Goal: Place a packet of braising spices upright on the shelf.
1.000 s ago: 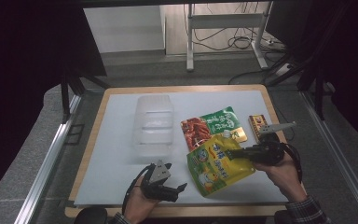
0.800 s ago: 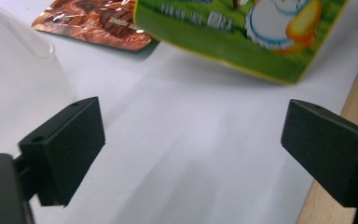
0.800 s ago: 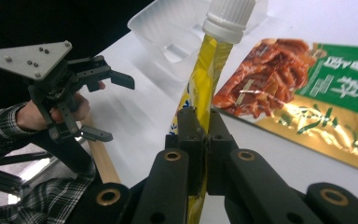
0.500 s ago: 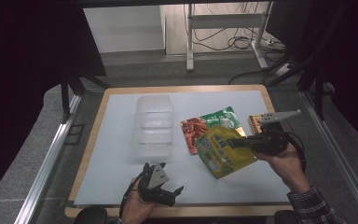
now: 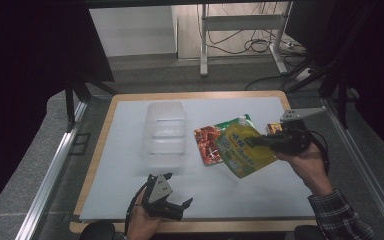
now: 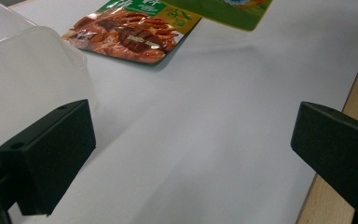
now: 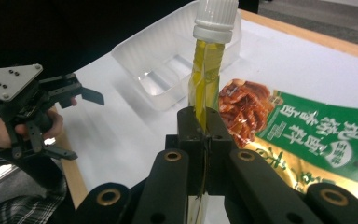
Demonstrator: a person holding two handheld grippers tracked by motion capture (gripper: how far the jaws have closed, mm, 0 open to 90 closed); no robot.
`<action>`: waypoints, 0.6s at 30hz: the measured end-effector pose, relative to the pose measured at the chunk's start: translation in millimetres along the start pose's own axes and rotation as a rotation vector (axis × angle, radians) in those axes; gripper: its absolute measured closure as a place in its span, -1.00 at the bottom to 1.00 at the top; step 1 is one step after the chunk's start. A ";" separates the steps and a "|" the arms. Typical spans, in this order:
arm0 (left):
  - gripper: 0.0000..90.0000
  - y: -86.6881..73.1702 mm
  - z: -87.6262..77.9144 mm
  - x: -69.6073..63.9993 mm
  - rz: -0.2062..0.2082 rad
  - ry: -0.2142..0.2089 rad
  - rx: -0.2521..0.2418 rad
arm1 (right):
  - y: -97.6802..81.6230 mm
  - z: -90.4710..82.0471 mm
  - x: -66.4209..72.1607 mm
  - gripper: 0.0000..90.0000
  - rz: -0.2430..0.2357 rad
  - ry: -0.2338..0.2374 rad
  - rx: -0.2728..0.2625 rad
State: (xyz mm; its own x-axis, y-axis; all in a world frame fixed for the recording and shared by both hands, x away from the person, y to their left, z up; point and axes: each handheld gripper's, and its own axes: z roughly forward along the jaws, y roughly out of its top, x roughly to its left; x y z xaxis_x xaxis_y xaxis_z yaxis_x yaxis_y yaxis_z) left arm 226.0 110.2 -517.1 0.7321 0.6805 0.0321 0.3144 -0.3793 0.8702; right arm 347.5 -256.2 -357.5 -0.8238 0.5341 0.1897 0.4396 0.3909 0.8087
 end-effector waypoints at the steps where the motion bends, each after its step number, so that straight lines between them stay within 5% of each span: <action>1: -1.00 -0.3 -0.2 -0.3 0.002 0.002 0.002 | 1.4 0.4 -0.7 0.96 -0.003 -0.001 0.000; 10: -1.00 -1.8 -5.6 -2.1 0.024 0.032 -0.004 | 19.6 9.2 -7.0 0.96 -0.031 0.006 0.000; 18: -1.00 -2.3 -9.4 -1.0 -0.002 0.034 -0.003 | 33.3 19.2 -12.3 0.96 -0.051 0.034 -0.020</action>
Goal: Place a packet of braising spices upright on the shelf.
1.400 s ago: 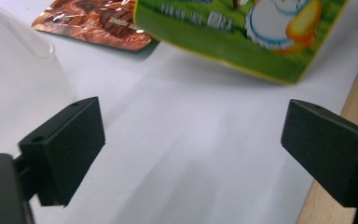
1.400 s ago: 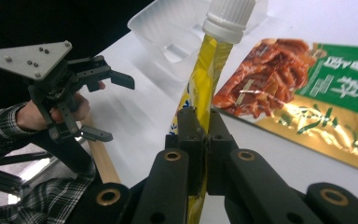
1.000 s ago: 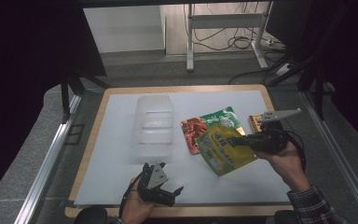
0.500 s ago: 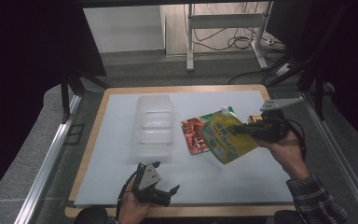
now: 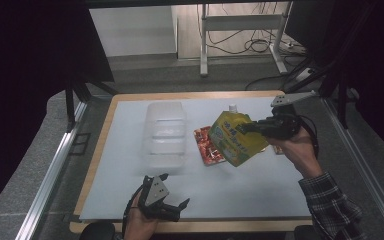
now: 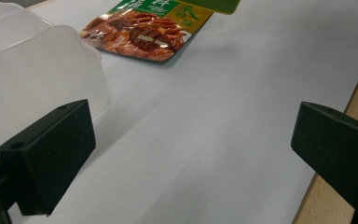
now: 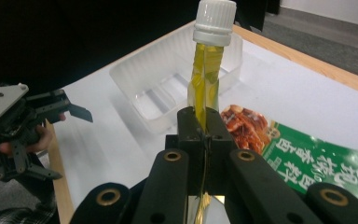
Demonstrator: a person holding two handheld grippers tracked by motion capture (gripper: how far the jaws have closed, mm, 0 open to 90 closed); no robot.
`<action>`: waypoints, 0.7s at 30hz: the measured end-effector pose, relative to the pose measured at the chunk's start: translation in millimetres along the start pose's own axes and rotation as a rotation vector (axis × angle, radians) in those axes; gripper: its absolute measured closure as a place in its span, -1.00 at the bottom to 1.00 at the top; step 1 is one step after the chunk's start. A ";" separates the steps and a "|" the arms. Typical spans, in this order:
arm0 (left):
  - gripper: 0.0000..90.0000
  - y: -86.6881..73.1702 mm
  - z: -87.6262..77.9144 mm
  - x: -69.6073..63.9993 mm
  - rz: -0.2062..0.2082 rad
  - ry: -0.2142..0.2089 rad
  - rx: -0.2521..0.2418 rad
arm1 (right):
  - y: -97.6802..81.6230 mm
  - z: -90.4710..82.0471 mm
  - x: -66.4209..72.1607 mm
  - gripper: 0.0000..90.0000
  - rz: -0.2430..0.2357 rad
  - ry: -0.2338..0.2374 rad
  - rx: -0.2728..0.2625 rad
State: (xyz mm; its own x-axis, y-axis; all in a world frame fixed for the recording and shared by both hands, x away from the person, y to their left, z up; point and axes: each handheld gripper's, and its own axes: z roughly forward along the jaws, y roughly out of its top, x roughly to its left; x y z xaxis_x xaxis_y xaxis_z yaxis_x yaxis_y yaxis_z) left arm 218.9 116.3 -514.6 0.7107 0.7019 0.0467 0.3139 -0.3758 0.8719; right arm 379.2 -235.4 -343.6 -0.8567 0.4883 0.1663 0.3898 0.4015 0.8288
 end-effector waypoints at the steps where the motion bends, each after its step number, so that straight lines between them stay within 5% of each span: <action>1: -1.00 0.0 0.3 -0.5 0.001 0.001 0.002 | 1.6 1.6 -0.7 0.96 0.000 0.003 -0.001; 21: -1.00 -0.1 1.0 -1.8 0.008 0.015 0.014 | 31.9 32.9 -6.6 0.96 -0.047 0.028 0.005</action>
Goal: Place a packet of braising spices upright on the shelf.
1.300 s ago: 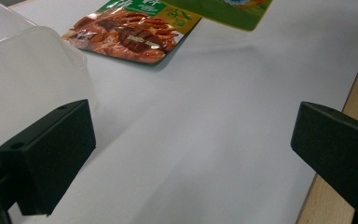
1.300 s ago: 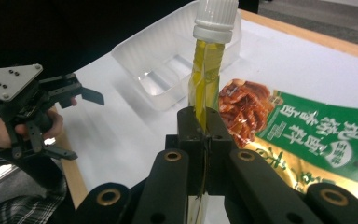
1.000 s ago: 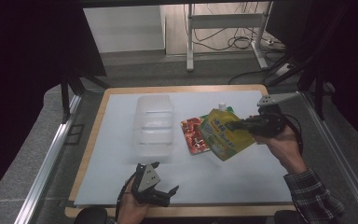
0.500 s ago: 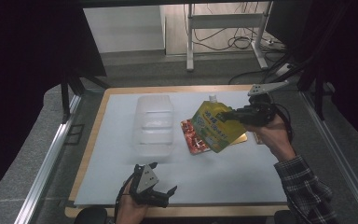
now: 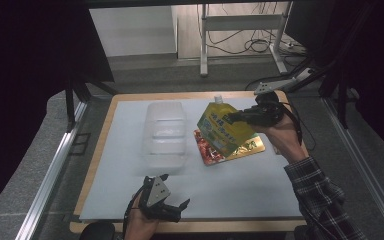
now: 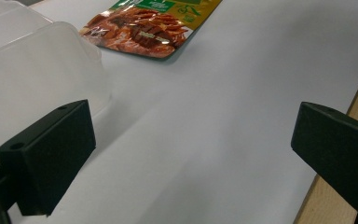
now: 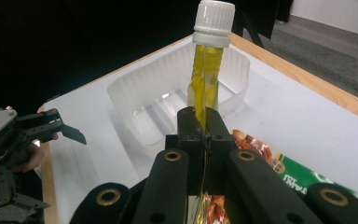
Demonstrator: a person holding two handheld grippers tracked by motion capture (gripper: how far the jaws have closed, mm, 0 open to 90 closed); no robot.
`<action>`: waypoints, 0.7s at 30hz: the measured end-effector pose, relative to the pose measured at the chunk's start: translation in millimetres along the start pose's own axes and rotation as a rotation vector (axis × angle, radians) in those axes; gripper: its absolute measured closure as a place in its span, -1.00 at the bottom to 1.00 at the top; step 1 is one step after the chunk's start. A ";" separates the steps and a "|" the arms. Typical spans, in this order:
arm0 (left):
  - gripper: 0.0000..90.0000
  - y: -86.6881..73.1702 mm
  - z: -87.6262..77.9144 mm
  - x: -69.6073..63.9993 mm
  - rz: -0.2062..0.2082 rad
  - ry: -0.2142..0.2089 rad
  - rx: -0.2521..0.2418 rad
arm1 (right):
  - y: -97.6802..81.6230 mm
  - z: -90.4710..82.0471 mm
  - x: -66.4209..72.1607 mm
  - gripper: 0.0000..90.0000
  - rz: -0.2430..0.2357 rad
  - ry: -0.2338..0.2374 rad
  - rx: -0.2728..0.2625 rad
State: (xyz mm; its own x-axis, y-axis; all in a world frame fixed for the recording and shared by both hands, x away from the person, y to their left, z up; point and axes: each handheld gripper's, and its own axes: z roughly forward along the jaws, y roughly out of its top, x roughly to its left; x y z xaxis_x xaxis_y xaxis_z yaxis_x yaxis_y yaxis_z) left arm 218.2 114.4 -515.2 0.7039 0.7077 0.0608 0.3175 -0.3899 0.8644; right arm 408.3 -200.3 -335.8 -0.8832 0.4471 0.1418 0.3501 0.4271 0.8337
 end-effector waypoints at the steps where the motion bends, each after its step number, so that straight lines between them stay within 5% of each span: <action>1: -1.00 0.0 0.0 0.0 0.001 0.002 0.001 | 1.7 2.2 -0.4 0.96 -0.004 0.002 0.001; 21: -1.00 -0.2 1.0 -1.1 0.007 -0.002 0.012 | 29.8 32.6 -18.9 0.96 -0.028 0.046 0.007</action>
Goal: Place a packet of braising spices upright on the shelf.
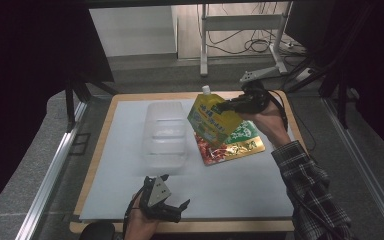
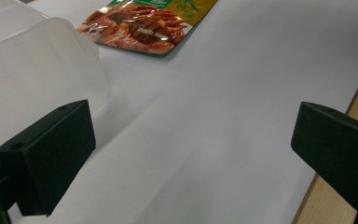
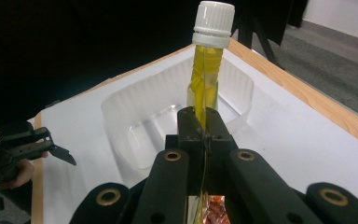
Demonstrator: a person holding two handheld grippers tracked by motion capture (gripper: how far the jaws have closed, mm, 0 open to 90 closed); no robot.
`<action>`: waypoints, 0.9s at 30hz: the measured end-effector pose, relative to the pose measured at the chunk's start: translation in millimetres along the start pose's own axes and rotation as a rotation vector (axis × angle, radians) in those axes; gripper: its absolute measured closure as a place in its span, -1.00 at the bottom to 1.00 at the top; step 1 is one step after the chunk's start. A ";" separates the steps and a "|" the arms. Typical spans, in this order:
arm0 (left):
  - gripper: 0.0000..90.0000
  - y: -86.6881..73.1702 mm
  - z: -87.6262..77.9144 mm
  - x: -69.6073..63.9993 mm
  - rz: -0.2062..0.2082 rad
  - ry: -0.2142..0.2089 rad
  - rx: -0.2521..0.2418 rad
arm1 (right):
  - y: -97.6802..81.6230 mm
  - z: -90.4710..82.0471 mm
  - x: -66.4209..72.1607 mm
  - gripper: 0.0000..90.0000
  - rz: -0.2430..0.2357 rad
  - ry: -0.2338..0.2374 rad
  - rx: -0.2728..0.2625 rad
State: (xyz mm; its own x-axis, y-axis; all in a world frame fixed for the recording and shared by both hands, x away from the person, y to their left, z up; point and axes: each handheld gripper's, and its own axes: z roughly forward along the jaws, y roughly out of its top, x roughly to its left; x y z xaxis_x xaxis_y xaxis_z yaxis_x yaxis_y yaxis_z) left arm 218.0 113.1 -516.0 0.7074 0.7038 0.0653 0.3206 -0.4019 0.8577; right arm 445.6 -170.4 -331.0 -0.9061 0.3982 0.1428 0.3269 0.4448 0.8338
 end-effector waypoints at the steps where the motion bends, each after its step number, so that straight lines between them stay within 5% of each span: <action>1: -1.00 0.0 -0.1 0.1 0.000 -0.001 -0.001 | 1.5 1.6 -1.8 0.96 0.001 0.003 -0.001; 27: -1.00 0.2 1.0 -1.8 -0.001 -0.022 -0.008 | 40.9 39.2 -31.5 0.96 -0.041 0.042 -0.017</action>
State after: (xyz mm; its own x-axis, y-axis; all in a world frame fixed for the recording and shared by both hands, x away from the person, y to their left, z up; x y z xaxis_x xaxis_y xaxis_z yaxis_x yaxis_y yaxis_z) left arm 217.4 111.2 -516.4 0.7208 0.6911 0.0528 0.3169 -0.3964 0.8616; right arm 498.0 -133.3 -322.3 -0.9293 0.3458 0.1301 0.2849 0.4466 0.8482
